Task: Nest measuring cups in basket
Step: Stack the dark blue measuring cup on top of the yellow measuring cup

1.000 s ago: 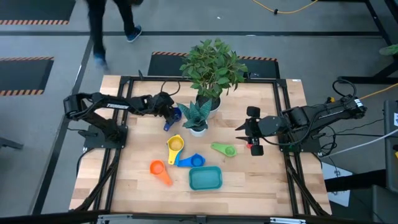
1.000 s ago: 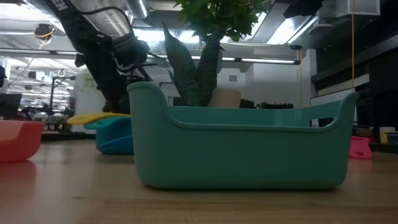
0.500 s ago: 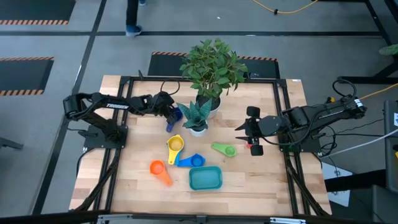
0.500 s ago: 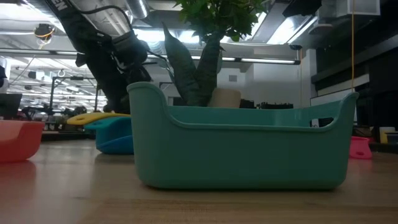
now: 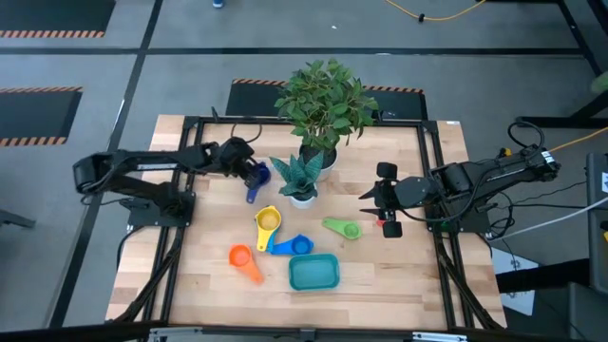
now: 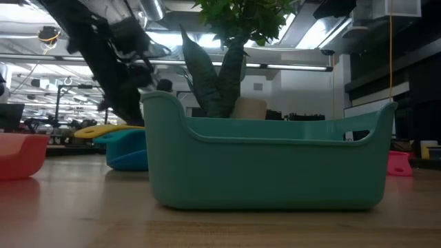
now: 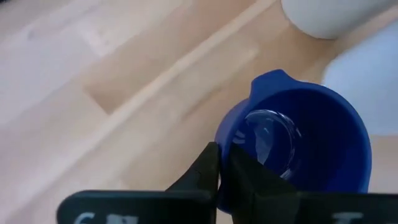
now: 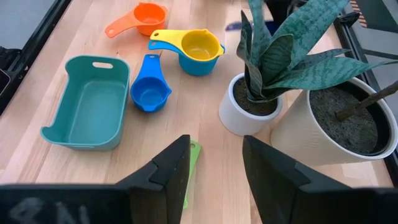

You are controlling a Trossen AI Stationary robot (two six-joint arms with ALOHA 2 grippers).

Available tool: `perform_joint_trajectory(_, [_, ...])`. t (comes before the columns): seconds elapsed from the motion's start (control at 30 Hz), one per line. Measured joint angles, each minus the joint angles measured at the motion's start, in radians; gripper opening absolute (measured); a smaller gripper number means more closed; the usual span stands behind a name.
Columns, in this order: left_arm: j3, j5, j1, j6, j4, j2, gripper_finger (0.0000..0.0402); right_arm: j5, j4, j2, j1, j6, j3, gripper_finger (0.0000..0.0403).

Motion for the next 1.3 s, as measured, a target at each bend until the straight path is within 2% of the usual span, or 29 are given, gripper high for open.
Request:
perform_joint_trajectory(0.27, [0.000,0.194,-0.065,-0.280,-0.122,-0.233,0.0005,0.000,0.000,0.000,0.000,-0.001,0.000,0.0152])
perform_joint_trajectory(0.4, [0.000,0.217,-0.172,-0.436,-0.126,-0.285,0.0005,0.000,0.003,0.000,0.000,-0.002,0.000,0.0152])
perform_joint_trajectory(0.67, [0.000,0.089,-0.447,-0.689,-0.107,-0.272,0.0005,0.000,0.005,0.000,0.000,-0.003,0.000,0.0152])
perform_joint_trajectory(0.87, [0.000,-0.006,-0.598,-0.833,-0.036,-0.240,0.0005,0.000,0.005,0.000,0.000,-0.007,0.000,0.0152])
perform_joint_trajectory(1.07, [0.001,-0.076,-0.674,-0.865,0.058,-0.159,0.0005,0.000,0.005,0.000,0.000,-0.028,0.000,0.0152])
perform_joint_trajectory(1.3, [0.001,-0.120,-0.678,-0.865,0.088,-0.043,0.0006,0.000,0.012,0.000,0.000,-0.027,0.000,0.0152])
